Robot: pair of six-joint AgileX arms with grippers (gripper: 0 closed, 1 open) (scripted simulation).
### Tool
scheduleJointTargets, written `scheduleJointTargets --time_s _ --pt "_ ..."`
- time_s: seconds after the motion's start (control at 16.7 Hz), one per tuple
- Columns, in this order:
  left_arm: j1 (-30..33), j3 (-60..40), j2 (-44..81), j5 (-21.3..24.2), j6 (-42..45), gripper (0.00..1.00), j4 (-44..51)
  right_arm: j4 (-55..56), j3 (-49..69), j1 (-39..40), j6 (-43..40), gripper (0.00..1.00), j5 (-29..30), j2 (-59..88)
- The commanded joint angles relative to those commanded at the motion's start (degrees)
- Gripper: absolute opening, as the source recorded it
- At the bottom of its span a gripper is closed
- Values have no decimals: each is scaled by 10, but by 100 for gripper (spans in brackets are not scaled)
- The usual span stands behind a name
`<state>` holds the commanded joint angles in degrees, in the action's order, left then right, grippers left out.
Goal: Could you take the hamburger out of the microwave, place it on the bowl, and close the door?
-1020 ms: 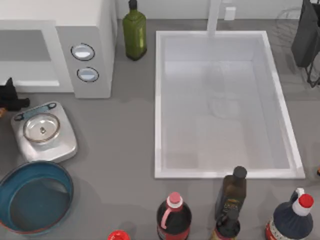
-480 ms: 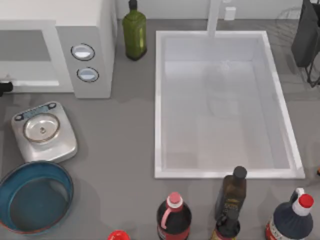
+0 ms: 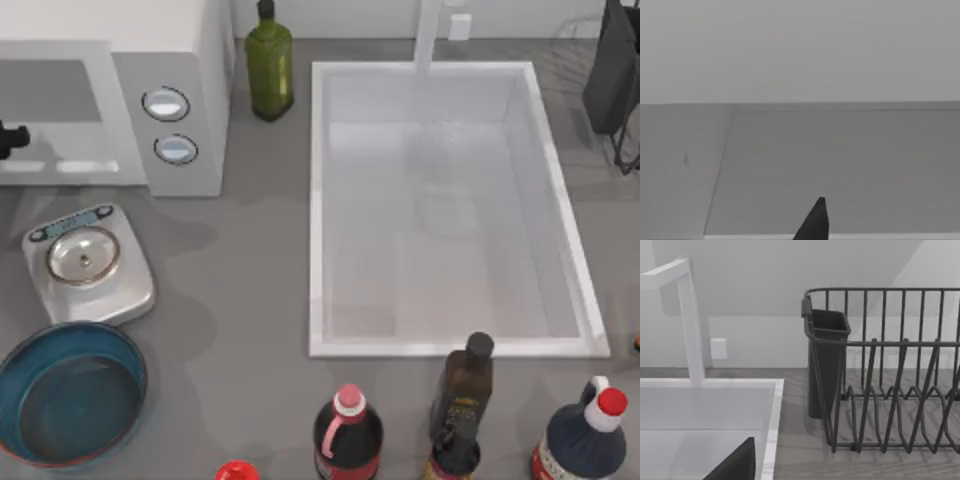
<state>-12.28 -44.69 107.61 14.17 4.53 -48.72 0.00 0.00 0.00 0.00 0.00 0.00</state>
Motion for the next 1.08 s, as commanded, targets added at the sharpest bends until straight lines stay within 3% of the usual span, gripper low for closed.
scheduleJointTargets --time_s 0.3,0.54,0.78,1.08 --pt "2 1 3 -3 -4 0 5 0 0 0 0 100 0 0" --pt "29 -28 -5 -39 -84 0 83 0 0 0 0 100 0 0" --pt "81 -86 -22 -113 -254 0 242 0 0 0 0 100 0 0" --pt "168 -177 -45 -236 -554 0 519 0 0 0 0 100 0 0"
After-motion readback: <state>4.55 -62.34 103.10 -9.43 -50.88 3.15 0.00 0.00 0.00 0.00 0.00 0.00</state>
